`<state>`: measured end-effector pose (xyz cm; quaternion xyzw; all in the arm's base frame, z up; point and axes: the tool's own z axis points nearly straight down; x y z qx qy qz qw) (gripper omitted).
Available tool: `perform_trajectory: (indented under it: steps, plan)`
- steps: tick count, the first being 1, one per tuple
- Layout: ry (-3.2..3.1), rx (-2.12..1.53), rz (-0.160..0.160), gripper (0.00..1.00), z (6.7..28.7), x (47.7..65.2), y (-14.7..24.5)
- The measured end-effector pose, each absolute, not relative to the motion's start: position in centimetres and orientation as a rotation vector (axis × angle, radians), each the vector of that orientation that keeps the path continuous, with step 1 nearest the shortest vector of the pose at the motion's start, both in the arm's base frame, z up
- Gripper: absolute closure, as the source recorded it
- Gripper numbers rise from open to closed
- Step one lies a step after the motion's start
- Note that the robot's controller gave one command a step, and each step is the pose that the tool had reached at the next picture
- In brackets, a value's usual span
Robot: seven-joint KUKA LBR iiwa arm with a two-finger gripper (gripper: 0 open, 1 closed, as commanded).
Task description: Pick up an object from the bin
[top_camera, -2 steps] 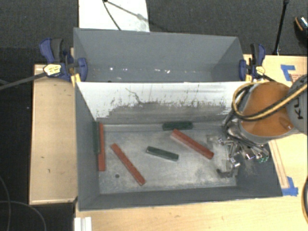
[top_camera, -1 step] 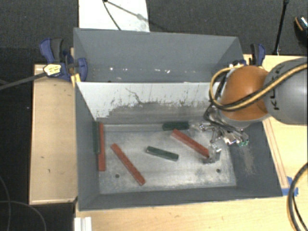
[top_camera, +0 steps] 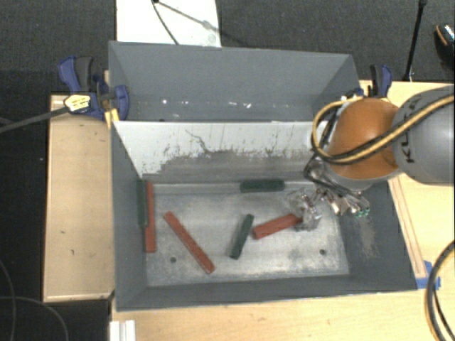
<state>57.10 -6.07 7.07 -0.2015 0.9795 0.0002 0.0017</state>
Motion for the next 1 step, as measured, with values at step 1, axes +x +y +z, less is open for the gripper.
perform_trajectory:
  steps: [1]
  plan:
    - [3.067,-0.635,-0.005,1.0,20.01,56.47,-6.49]
